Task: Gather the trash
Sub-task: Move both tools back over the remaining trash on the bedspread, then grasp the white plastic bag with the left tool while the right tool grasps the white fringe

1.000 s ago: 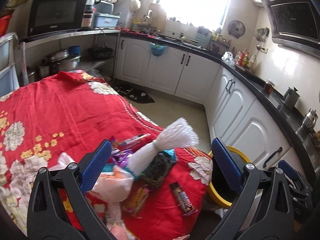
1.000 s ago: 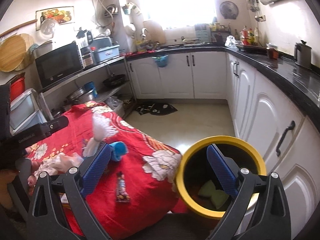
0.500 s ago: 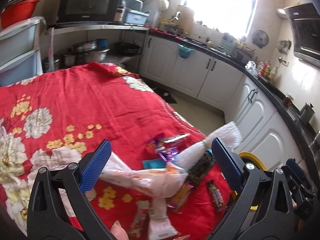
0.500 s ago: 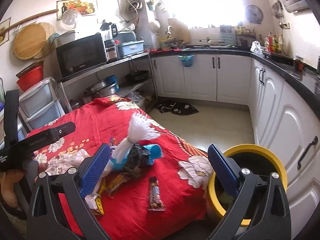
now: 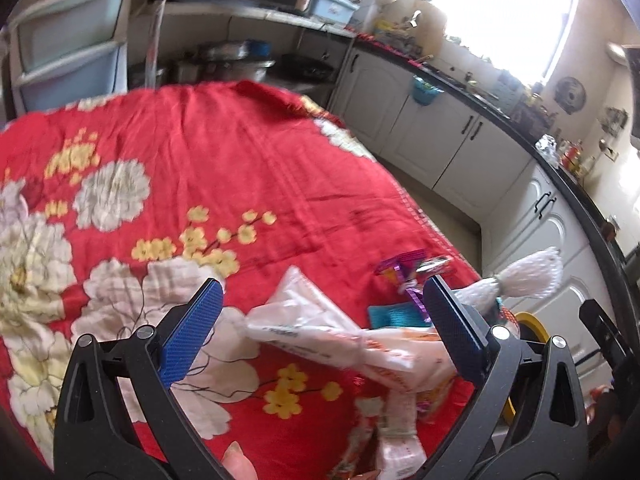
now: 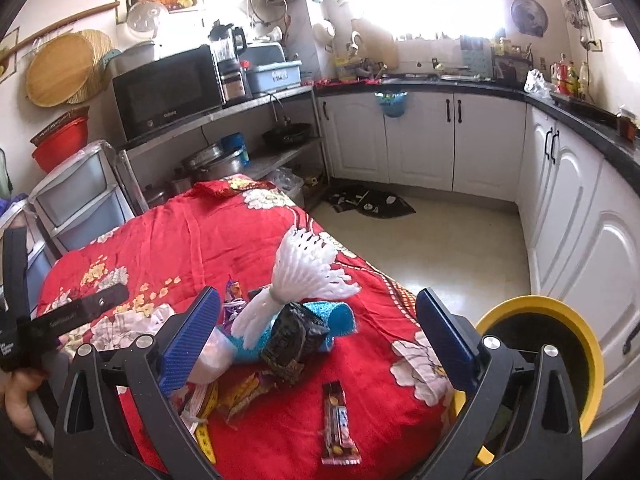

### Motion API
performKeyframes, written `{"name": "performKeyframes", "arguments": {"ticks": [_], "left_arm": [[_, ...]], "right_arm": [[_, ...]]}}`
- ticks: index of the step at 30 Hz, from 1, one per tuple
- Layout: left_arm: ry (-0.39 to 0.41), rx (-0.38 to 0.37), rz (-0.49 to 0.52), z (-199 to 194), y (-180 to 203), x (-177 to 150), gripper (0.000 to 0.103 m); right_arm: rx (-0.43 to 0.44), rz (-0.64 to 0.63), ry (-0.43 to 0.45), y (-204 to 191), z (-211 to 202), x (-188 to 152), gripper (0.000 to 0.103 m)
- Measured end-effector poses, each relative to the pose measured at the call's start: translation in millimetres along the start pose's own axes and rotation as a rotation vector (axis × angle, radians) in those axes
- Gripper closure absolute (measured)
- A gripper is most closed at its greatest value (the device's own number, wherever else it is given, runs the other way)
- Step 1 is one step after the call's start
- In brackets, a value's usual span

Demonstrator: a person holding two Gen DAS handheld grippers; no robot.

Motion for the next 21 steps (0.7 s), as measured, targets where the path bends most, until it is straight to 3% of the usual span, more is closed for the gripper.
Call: {"name": "performKeyframes", "arguments": {"ticks": [7,13,18,21], "left_arm": [[-0.111,-0.059,-0.127,32,-27,-14,0.011],[-0.192,-0.152,-0.252,54,-38,-24,0.011],[-0.213,-0.187,-0.315,63,-40,-26,0.011],[-0.218,-0.19,-0.317,65,-37,-27,0.028]], "right_arm": [[0.023,0.022,-0.061,3,40,11,0.008],[0.069,0.06,-0.097,7,60,18,0.008],[0.102,0.072,-0.115,6,67,21,0.01],[0.115,0.061,-0.131,3,69,20,0.023]]}}
Point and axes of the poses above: each gripper's, at about its wrist camera, not at the fingertips, and z roughly the way its jaws point, y to its right, x to its top, the point moved 9 cm from there along z, roughly the way its jaws point, and after that the axes turned 9 degrees about -y, right-handed, at the moved point
